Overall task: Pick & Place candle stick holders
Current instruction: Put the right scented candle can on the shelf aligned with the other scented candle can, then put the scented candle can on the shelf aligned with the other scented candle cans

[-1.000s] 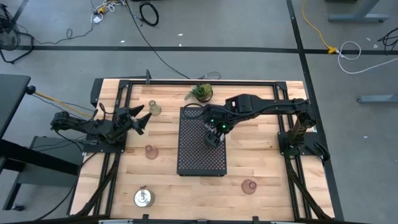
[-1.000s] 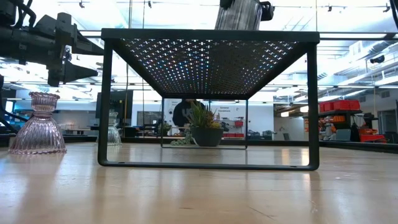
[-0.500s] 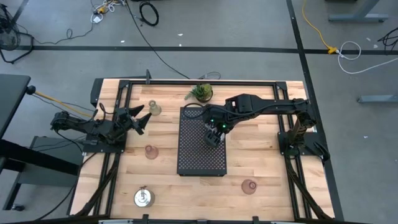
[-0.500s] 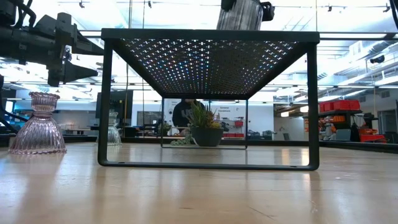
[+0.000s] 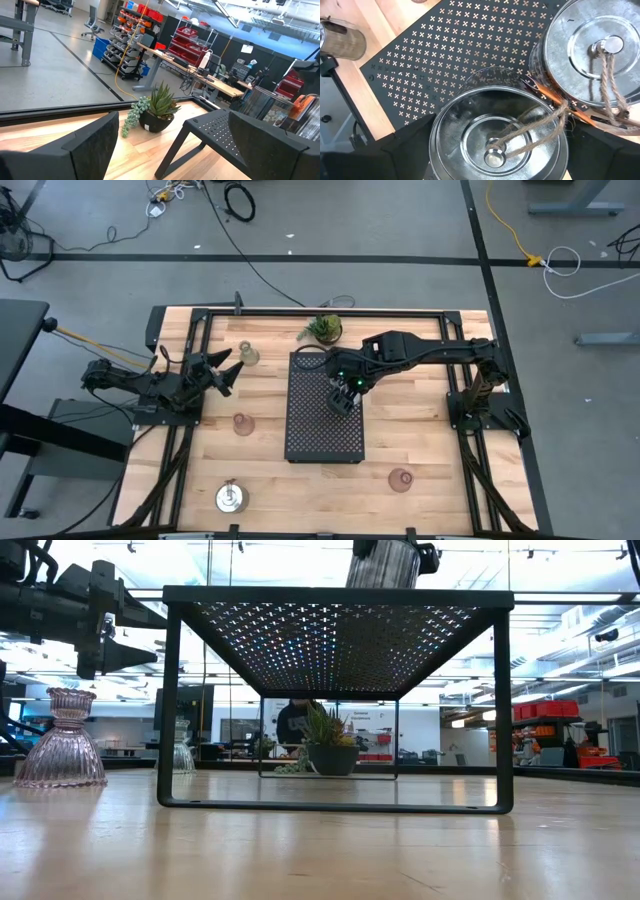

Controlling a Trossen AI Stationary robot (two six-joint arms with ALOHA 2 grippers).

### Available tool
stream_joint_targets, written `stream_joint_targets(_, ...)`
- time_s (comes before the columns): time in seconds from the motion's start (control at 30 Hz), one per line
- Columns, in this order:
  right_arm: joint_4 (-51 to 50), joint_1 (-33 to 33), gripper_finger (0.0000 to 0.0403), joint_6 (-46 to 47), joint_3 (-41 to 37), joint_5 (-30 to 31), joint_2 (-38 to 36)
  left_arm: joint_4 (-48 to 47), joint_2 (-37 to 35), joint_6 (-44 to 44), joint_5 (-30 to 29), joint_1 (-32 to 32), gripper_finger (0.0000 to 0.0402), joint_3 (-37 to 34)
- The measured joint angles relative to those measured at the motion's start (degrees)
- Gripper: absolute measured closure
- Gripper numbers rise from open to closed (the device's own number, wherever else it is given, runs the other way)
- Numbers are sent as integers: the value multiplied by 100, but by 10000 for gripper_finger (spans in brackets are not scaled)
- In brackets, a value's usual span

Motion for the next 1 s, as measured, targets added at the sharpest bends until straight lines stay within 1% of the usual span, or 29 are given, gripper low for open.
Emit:
stream_joint_targets(0.2,-9,0,33,22,0,-19,0,-1,-1,-2,-1,0,23,0)
stream_joint_targets(0.4,-60,0,7,79,0,-8,0,0,0,1,-1,-2,23,0)
stream_joint_targets(1.0,-56,-39,4,136,-2,-48,-11,0,-1,-2,0,-2,23,0)
